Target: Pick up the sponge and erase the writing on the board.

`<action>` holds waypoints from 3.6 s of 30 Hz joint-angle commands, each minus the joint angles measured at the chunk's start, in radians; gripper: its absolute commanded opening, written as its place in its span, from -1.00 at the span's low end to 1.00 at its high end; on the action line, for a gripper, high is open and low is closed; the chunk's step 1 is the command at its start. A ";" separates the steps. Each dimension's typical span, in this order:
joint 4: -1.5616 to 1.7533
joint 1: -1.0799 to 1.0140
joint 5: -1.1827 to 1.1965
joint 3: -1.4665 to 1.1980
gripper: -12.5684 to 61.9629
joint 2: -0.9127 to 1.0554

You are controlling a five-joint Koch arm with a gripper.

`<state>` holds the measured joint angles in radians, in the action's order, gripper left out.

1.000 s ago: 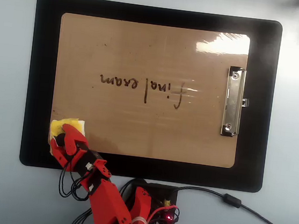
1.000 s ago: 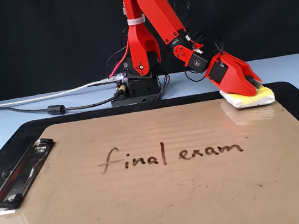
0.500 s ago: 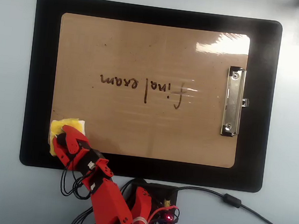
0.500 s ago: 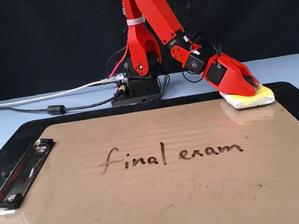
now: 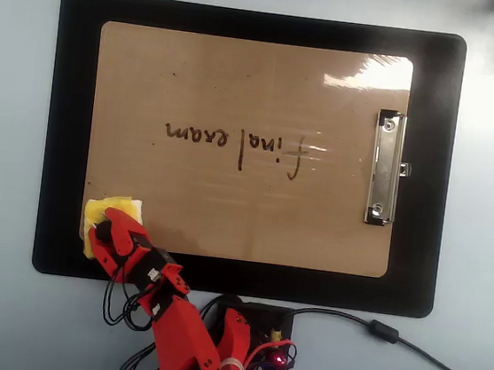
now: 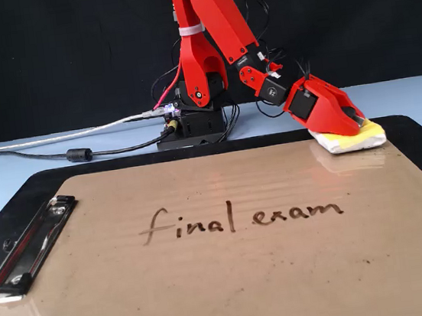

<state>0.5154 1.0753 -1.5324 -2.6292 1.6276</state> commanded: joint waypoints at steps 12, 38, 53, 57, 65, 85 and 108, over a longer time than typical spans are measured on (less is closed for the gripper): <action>0.025 -0.515 0.060 -0.071 -0.87 0.279; -0.156 -1.289 0.210 0.420 -0.87 -0.218; -0.098 -1.304 0.198 0.426 -0.87 -0.316; -0.089 -1.324 0.199 0.127 -0.87 -0.055; -0.089 -1.338 0.196 0.331 -0.87 -0.259; -0.089 -1.419 0.196 0.328 -0.87 -0.225; -0.089 -1.419 0.190 -0.067 -0.88 0.178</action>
<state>0.4172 -0.3375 -1.3269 -2.7044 1.7625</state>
